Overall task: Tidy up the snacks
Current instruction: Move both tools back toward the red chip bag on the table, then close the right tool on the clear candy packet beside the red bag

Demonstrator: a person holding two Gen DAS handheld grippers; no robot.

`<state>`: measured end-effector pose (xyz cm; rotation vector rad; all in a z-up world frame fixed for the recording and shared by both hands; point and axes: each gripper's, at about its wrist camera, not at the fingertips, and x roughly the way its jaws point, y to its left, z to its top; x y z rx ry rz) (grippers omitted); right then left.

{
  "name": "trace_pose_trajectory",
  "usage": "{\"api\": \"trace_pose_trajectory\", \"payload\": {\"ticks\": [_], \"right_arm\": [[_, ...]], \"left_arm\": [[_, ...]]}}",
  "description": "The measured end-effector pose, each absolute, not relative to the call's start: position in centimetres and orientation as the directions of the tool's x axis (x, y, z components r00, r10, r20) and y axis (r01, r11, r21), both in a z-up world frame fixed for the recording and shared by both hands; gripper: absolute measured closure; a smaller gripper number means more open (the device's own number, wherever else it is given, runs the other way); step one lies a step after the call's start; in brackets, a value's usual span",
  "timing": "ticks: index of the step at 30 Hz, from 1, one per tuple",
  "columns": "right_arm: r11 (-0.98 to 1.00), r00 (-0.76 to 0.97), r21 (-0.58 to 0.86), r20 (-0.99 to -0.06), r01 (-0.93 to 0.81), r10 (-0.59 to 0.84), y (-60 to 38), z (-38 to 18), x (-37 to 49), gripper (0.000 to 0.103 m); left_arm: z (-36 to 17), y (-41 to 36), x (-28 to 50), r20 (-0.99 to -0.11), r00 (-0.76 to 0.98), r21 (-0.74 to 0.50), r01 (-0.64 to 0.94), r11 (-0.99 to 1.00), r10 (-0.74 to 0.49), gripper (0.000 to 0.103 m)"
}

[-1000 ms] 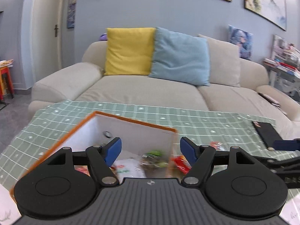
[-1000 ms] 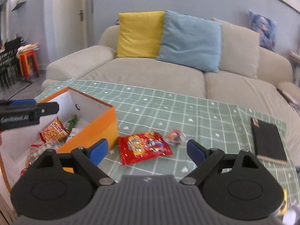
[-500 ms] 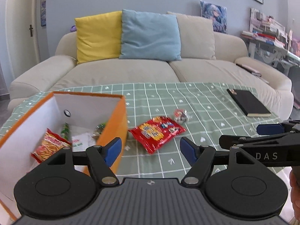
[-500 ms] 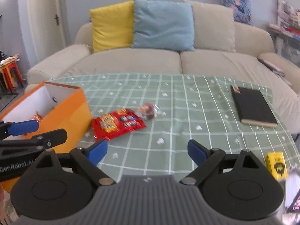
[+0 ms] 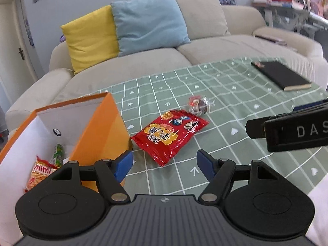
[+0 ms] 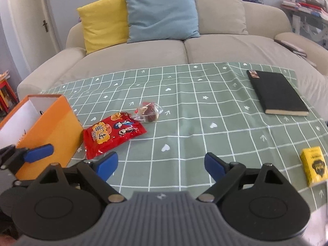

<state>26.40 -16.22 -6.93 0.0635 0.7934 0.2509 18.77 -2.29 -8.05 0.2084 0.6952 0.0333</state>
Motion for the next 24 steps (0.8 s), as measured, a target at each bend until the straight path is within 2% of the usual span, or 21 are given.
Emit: {"api": "trace_pose_trajectory", "payload": {"ticks": [4,15,24], "right_arm": [[0.968,0.649,0.140,-0.721,-0.207,0.243,-15.6,-8.1,27.4,0.016],[0.951,0.646,0.110,-0.711,-0.290,0.279,-14.6,-10.2,30.3,0.023],[0.905,0.703,-0.034,-0.642,-0.425,0.306,-12.2,-10.5,32.7,0.036]], "left_arm": [[-9.6,-2.0,20.5,-0.668,0.735,0.212,0.034,0.977,0.119,0.028],[-11.5,-1.5,23.5,-0.702,0.702,0.184,0.012,0.983,0.123,0.028],[-11.5,-1.2,24.7,-0.711,0.692,0.175,0.004,0.984,0.124,0.046]]}}
